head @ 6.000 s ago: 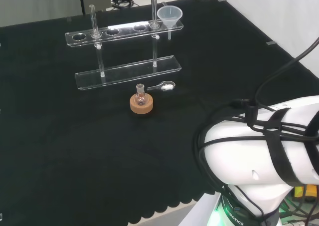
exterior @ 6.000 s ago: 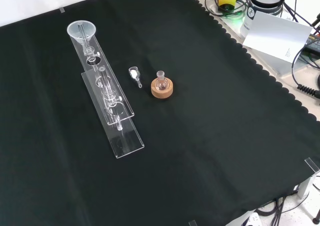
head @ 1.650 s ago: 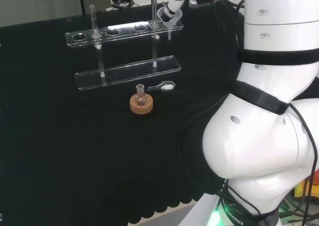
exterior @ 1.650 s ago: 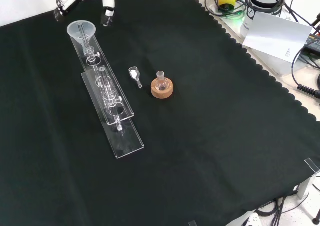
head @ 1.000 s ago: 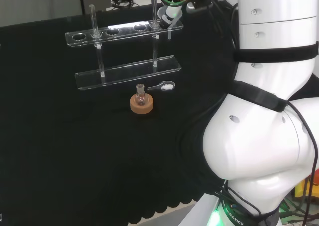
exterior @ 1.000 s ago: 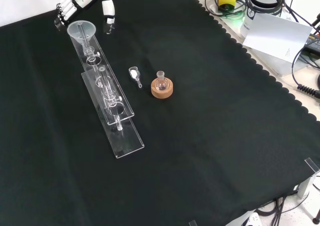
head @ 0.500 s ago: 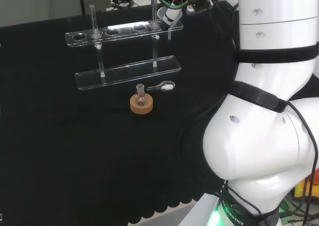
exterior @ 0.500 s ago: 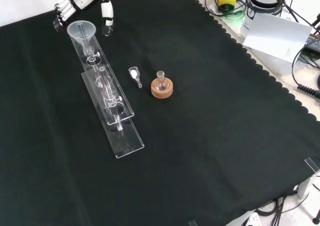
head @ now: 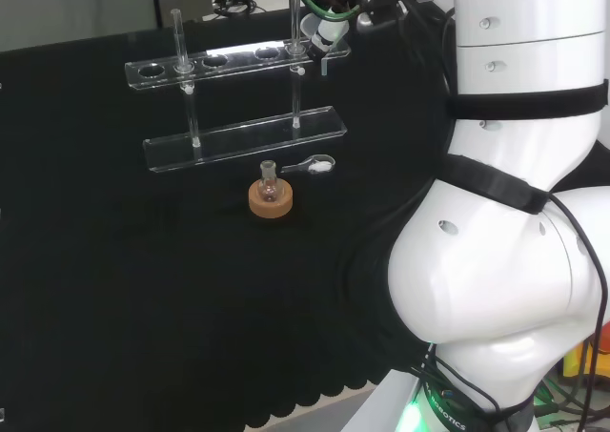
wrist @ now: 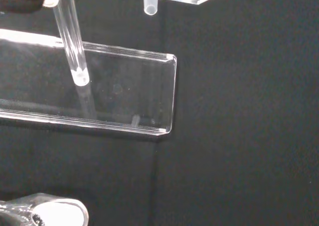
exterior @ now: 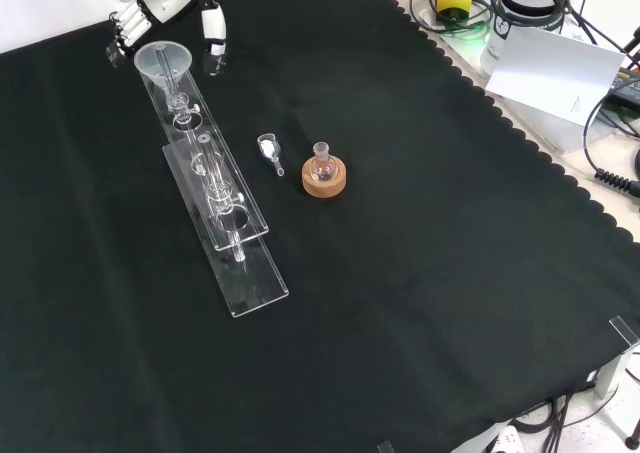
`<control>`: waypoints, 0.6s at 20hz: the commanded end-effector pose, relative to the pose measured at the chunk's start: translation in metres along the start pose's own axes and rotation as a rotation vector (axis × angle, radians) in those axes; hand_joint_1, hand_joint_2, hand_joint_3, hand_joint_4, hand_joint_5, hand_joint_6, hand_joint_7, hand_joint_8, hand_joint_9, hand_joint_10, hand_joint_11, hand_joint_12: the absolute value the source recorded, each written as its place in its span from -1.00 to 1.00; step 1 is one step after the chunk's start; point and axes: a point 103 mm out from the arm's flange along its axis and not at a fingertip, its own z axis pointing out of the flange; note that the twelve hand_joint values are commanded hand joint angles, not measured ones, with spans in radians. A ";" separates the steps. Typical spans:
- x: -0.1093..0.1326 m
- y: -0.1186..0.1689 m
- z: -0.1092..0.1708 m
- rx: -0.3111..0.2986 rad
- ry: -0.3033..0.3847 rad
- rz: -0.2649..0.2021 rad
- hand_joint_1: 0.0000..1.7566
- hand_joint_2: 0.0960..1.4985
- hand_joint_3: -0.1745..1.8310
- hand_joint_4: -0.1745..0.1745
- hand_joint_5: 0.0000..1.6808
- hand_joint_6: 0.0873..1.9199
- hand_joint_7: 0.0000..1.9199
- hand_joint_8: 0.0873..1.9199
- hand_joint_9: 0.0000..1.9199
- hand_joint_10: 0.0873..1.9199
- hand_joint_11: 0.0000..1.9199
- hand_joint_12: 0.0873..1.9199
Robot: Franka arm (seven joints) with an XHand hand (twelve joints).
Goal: Pick up the funnel from the transparent funnel stand.
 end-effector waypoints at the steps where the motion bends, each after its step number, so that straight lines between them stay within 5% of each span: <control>1: 0.003 0.002 0.002 -0.012 -0.019 0.008 -0.28 -0.20 -0.56 -0.04 -1.00 -1.00 -0.94 -1.00 -0.95 -0.20 -1.00 0.49; 12: 0.003 0.005 0.005 -0.012 -0.046 0.016 -0.21 -0.19 -0.55 -0.08 -1.00 -1.00 -0.91 -1.00 -0.92 -0.19 -1.00 0.49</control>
